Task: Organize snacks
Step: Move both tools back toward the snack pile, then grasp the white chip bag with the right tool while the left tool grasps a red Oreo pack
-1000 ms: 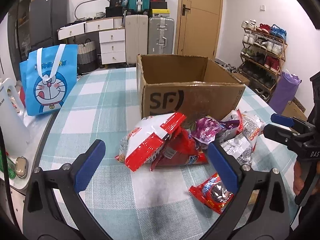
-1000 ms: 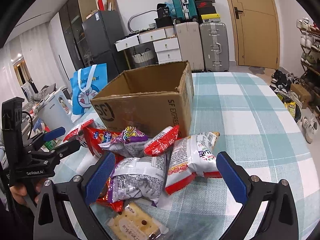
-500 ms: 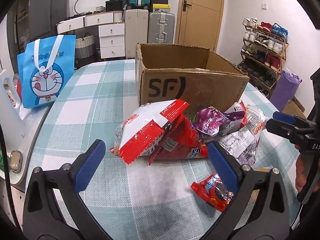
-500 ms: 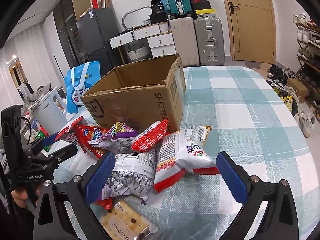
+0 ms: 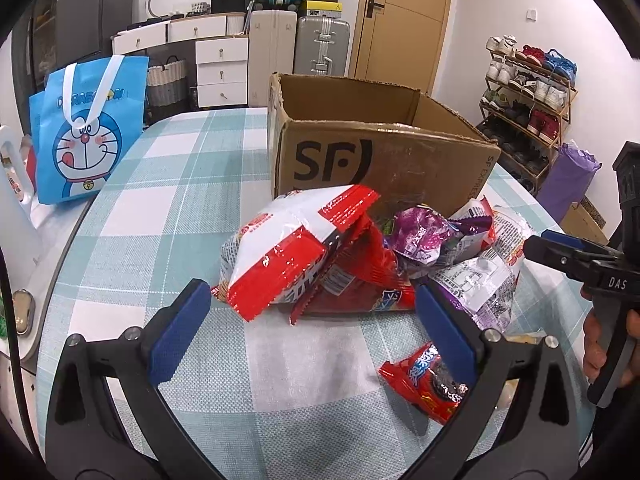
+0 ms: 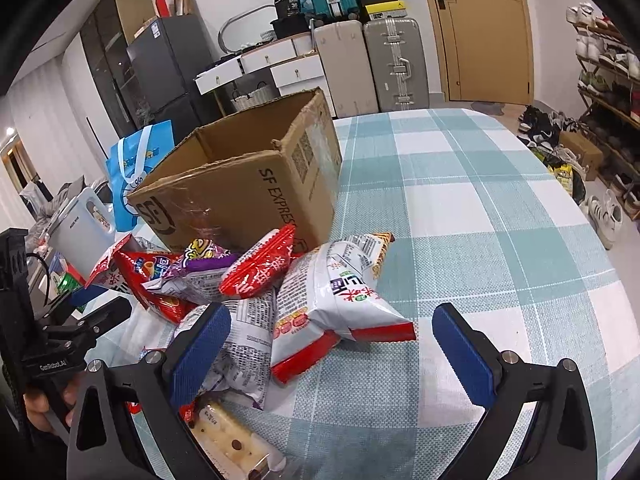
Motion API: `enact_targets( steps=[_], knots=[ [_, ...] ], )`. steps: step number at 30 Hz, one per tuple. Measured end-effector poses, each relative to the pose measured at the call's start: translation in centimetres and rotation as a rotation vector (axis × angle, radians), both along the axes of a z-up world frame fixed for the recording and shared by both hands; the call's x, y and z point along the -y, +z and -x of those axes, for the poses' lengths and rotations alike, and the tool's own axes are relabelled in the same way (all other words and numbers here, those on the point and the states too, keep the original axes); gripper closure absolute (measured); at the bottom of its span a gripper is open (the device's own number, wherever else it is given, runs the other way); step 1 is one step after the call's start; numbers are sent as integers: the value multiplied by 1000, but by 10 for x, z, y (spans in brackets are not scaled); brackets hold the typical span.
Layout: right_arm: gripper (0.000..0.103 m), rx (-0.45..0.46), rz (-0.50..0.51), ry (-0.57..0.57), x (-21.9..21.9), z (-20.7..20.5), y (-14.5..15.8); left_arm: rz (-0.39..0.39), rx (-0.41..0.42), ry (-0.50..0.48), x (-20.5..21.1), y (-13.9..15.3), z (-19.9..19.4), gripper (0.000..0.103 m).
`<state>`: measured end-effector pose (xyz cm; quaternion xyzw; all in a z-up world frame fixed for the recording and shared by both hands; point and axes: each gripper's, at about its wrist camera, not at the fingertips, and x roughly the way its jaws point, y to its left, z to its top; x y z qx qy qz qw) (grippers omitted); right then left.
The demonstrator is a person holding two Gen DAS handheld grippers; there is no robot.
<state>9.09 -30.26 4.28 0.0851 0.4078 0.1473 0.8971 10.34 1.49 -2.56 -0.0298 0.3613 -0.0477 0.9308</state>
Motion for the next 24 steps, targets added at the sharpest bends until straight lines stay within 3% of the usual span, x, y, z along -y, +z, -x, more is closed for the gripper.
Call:
enact_targets(
  steps=[11, 20, 23, 24],
  knots=[
    [1, -55, -14, -37, 8, -11, -17, 53, -11, 53, -14, -4, -11, 1],
    [1, -95, -81, -30, 10, -24, -25, 143, -27, 121, -39, -7, -18, 1],
    [4, -84, -62, -24, 6, -24, -26, 138, -31, 123, -39, -9, -18, 1],
    [10, -78, -52, -16, 4, -25, -27, 131, -25, 120, -38, -9, -17, 1]
  ],
)
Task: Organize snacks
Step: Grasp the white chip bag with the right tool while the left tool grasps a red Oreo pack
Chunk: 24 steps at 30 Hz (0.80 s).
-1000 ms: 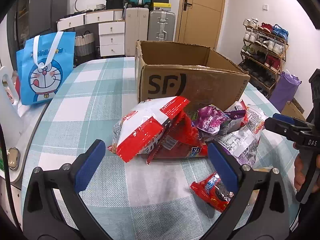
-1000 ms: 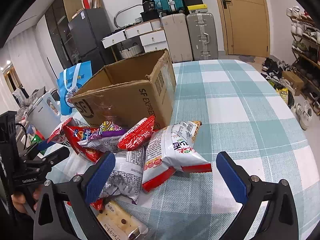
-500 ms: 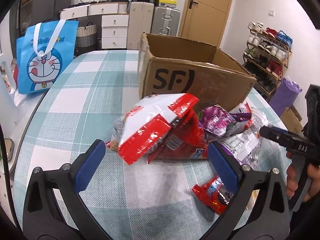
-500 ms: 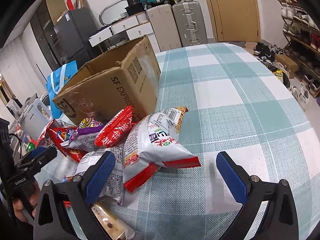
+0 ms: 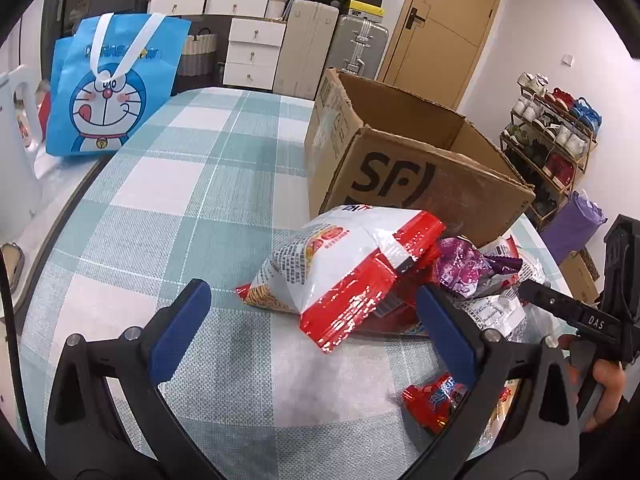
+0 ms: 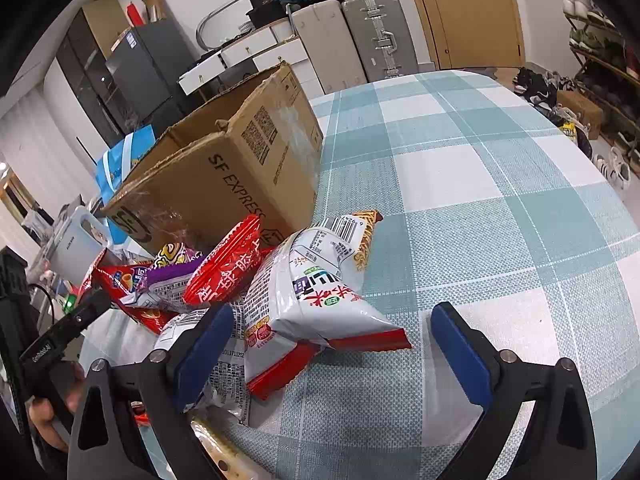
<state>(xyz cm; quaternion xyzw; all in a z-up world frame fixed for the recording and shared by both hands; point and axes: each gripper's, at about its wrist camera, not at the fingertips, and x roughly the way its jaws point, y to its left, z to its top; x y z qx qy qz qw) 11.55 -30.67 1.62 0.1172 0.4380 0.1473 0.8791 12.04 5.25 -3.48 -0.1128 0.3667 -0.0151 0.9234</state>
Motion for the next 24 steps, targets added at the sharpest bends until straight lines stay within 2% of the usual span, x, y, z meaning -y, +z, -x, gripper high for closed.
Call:
enact_targets(
  steps=[3, 5, 6, 8, 10, 15, 20, 24],
  knots=[
    [28, 4, -5, 17, -3, -1, 0, -18, 4, -11, 4, 0, 0, 1],
    [30, 4, -15, 22, -2, -1, 0, -27, 2, -18, 7, -1, 1, 1],
    [39, 7, -28, 30, -2, 0, 1, -31, 5, -18, 8, -1, 1, 1],
    [42, 16, -44, 35, 0, 2, 2, -40, 10, -21, 10, 0, 3, 1],
    [50, 30, -57, 40, 1, 6, 5, -40, 11, -25, 11, 0, 3, 1],
    [51, 76, -77, 37, 6, 18, 15, -49, 14, -38, 15, -1, 7, 1],
    [51, 116, -127, 37, 13, 30, 23, -56, 25, -98, 25, 0, 13, 1],
    [51, 139, -126, 50, 13, 37, 30, -55, 31, -165, 36, 0, 20, 1]
  ],
)
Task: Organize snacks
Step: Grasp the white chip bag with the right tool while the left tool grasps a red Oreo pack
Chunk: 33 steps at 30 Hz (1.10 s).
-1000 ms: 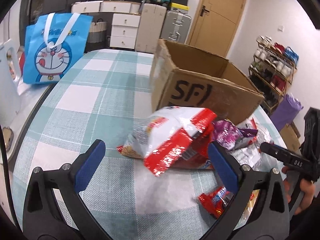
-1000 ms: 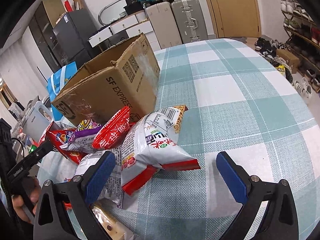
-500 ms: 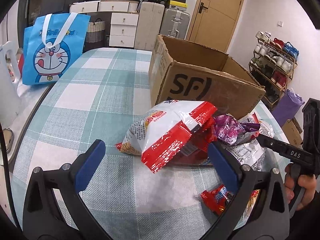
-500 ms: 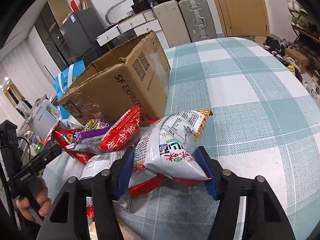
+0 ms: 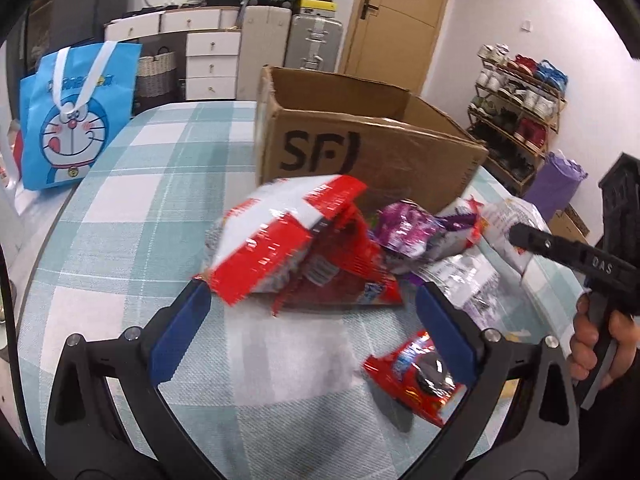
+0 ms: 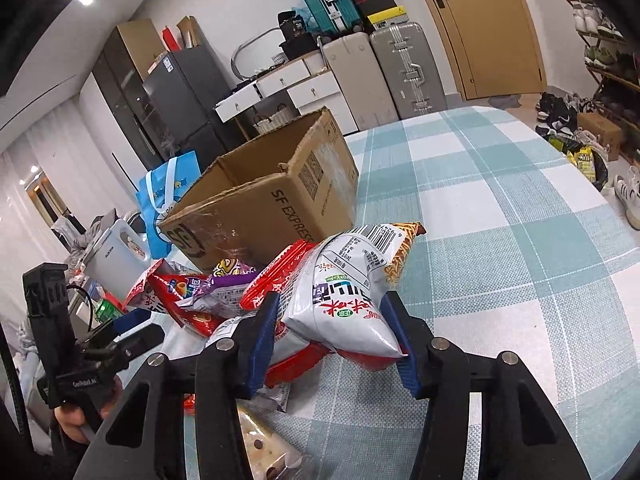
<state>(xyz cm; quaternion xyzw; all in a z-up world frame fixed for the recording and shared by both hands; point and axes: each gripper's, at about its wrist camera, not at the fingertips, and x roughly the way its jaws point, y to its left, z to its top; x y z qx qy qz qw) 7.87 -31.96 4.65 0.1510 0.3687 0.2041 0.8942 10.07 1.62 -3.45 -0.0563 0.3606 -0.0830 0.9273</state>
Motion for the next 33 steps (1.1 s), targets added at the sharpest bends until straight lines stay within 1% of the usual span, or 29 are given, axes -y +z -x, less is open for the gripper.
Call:
enact_targets(
  steps=[6, 9, 12, 15, 17, 20, 22, 24, 25, 26, 27, 28, 29, 30, 32, 33],
  knots=[
    [51, 8, 3, 23, -4, 6, 6, -1, -8, -127, 21, -2, 14, 1],
    [51, 16, 9, 31, -7, 10, 11, -35, -8, -173, 33, -3, 19, 1],
    [51, 23, 17, 38, -9, 15, 16, -51, -31, -208, 43, -6, 20, 1],
    [51, 21, 22, 46, -13, 18, 20, -86, -35, -222, 52, -8, 21, 1],
    [51, 28, 34, 58, -17, 23, 21, -95, -53, -241, 58, -11, 21, 1],
    [51, 41, 61, 63, -22, 32, 23, -137, -71, -226, 65, -14, 18, 1],
    [51, 42, 65, 74, -23, 36, 24, -149, -85, -224, 69, -16, 17, 2],
    [51, 48, 69, 83, -25, 40, 26, -153, -88, -229, 69, -16, 17, 9],
    [55, 51, 71, 89, -27, 42, 27, -157, -92, -234, 70, -17, 16, 14],
    [56, 54, 74, 95, -28, 43, 29, -162, -99, -237, 72, -18, 15, 20],
    [56, 62, 79, 100, -30, 44, 31, -159, -106, -243, 75, -19, 15, 24],
    [56, 69, 85, 101, -31, 46, 33, -153, -119, -253, 76, -21, 14, 36],
    [57, 74, 89, 106, -32, 47, 34, -153, -131, -264, 79, -23, 13, 41],
    [58, 76, 93, 113, -33, 47, 34, -158, -130, -270, 81, -23, 13, 43],
    [63, 77, 104, 113, -35, 47, 33, -158, -124, -284, 84, -22, 13, 56],
    [67, 72, 102, 115, -35, 47, 32, -153, -125, -286, 85, -22, 13, 57]
  ],
)
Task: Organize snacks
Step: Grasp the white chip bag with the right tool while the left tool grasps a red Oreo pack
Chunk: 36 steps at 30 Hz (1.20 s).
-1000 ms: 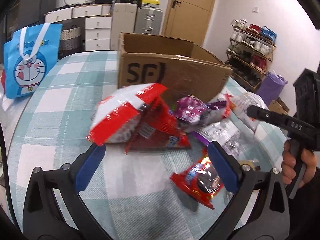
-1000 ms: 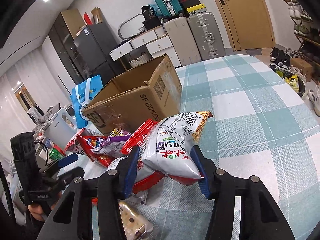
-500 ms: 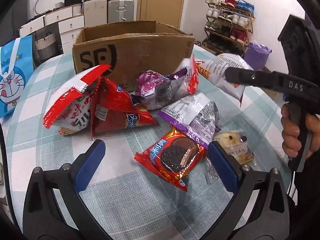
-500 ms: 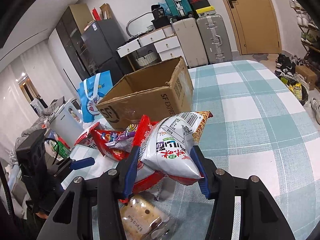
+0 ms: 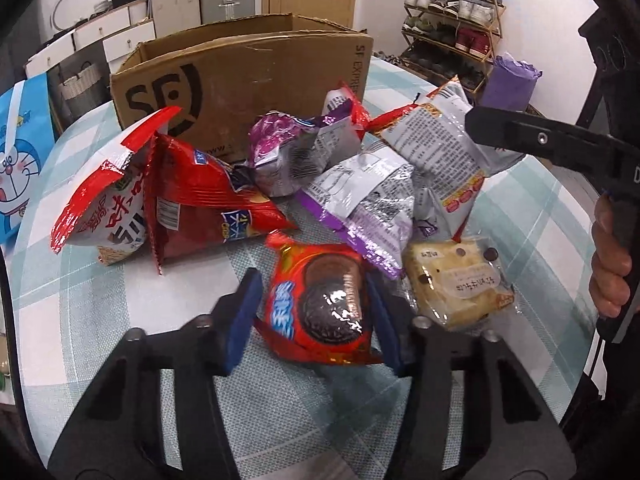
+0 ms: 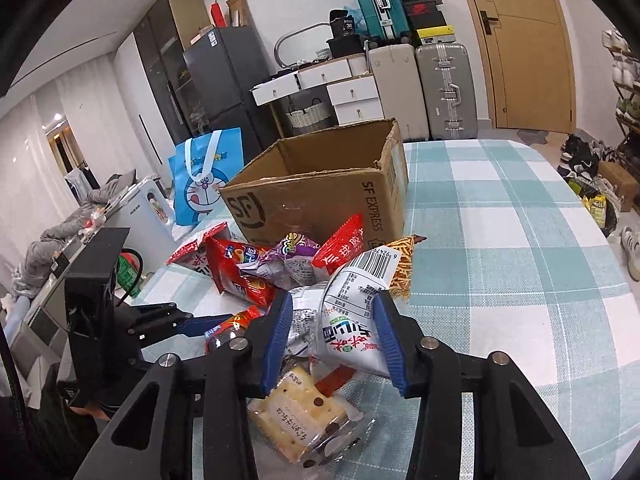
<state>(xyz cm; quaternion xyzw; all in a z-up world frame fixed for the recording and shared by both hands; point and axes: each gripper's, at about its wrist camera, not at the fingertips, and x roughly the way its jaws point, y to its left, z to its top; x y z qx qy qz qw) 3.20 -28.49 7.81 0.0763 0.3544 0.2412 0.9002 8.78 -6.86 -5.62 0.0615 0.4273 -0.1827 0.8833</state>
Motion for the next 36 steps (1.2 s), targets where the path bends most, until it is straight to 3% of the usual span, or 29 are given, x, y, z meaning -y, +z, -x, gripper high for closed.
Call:
enact_targets(
  steps=[2, 11, 14, 19, 21, 25, 29, 36],
  knots=[
    [71, -13, 8, 1, -1, -1, -3, 5, 1, 4, 1, 1, -1, 61],
    [71, -66, 4, -11, 3, -11, -18, 17, 0, 17, -4, 0, 3, 61],
    [66, -77, 15, -14, 2, -12, -22, 19, -2, 17, -4, 0, 3, 61],
    [50, -117, 15, -25, -3, -19, -34, 20, 0, 17, -4, 0, 4, 62],
    [49, -127, 41, -25, -7, -22, -37, 23, 3, 22, -5, 1, 4, 62],
    [48, -142, 76, -26, -13, -26, -43, 42, 13, 31, -13, 4, 8, 62],
    [55, -132, 60, -32, -9, -25, -43, 49, 23, 44, -17, 6, 8, 62],
    [57, -61, -1, -28, 1, -17, -21, 75, 66, 50, -26, 23, 19, 62]
  ],
)
